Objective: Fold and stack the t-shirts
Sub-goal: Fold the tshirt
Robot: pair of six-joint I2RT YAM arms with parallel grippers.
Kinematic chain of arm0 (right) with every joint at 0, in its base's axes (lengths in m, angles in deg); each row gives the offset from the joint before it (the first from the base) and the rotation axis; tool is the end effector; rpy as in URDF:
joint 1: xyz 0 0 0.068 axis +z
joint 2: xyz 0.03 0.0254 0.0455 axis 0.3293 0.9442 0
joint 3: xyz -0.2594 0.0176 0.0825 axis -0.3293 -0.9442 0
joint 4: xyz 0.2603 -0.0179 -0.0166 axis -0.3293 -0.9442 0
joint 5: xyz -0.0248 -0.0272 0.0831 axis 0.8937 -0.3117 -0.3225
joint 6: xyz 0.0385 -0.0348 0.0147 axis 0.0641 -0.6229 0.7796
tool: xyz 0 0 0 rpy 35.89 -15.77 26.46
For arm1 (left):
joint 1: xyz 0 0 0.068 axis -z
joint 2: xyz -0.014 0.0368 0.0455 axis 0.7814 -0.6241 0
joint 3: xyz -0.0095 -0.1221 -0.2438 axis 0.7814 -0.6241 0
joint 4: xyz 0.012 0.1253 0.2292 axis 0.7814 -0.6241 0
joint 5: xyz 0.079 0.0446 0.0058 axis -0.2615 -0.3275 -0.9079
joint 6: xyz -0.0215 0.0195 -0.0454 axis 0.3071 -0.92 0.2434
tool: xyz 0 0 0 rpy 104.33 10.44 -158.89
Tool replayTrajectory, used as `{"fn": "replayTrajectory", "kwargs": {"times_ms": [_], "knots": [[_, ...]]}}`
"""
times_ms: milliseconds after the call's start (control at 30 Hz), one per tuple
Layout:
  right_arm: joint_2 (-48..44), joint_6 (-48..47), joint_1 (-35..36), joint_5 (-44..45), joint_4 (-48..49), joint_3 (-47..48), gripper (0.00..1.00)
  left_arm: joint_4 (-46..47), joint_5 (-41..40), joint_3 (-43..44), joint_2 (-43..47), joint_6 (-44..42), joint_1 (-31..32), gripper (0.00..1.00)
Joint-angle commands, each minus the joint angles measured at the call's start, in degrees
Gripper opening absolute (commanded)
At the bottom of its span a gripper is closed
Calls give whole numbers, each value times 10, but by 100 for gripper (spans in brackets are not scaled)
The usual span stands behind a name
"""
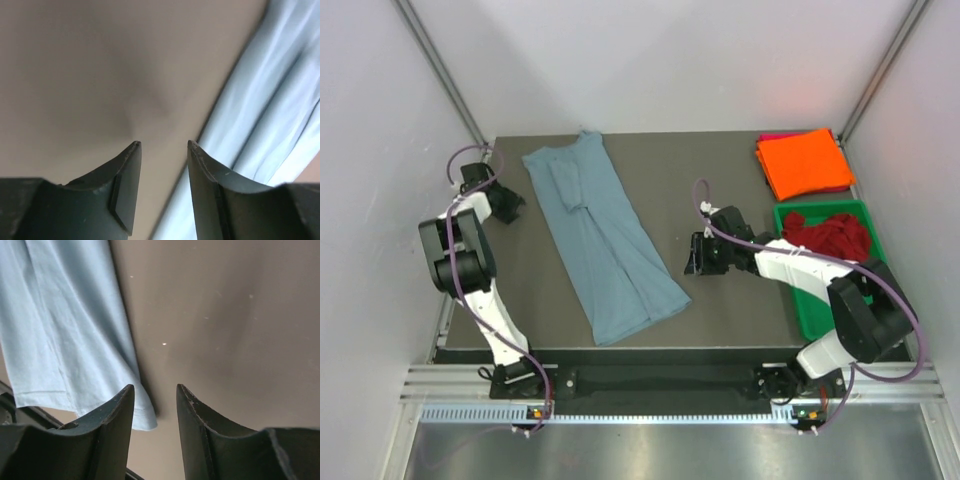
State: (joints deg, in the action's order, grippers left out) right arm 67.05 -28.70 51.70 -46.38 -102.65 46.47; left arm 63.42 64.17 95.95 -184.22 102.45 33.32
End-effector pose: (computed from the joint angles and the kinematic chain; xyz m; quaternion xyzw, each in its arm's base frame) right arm 0.2448 0.1645 0.1867 -0.0700 0.9386 0.2471 0.2303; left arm 0.4220 0.1314 0.1677 -0.4559 0.8171 -0.1537 0.3176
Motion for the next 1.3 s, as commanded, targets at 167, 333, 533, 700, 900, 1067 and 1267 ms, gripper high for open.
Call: {"fn": "replayTrajectory", "kwargs": {"times_ms": [167, 333, 533, 700, 900, 1067, 1267], "knots": [[-16, -3, 11, -37, 68, -21, 38, -66, -18, -243, 267, -68, 117, 47], [-25, 5, 31, -25, 82, -42, 38, -59, -1, -378, 385, -60, 155, 50], [4, 0, 31, -20, 94, -29, 40, -56, -22, -351, 373, -60, 143, 53], [-2, 15, 35, -23, 116, -62, 40, -47, -9, -315, 334, -56, 138, 52], [-12, 26, 46, -41, 144, -101, 39, -56, -43, -201, 246, -62, 104, 52], [-31, 54, 68, -41, 178, -130, 40, 33, 42, -156, 192, -60, 100, 49], [-56, 73, 98, -12, 173, -147, 39, 79, 95, -75, 92, -43, 101, 48]]}}
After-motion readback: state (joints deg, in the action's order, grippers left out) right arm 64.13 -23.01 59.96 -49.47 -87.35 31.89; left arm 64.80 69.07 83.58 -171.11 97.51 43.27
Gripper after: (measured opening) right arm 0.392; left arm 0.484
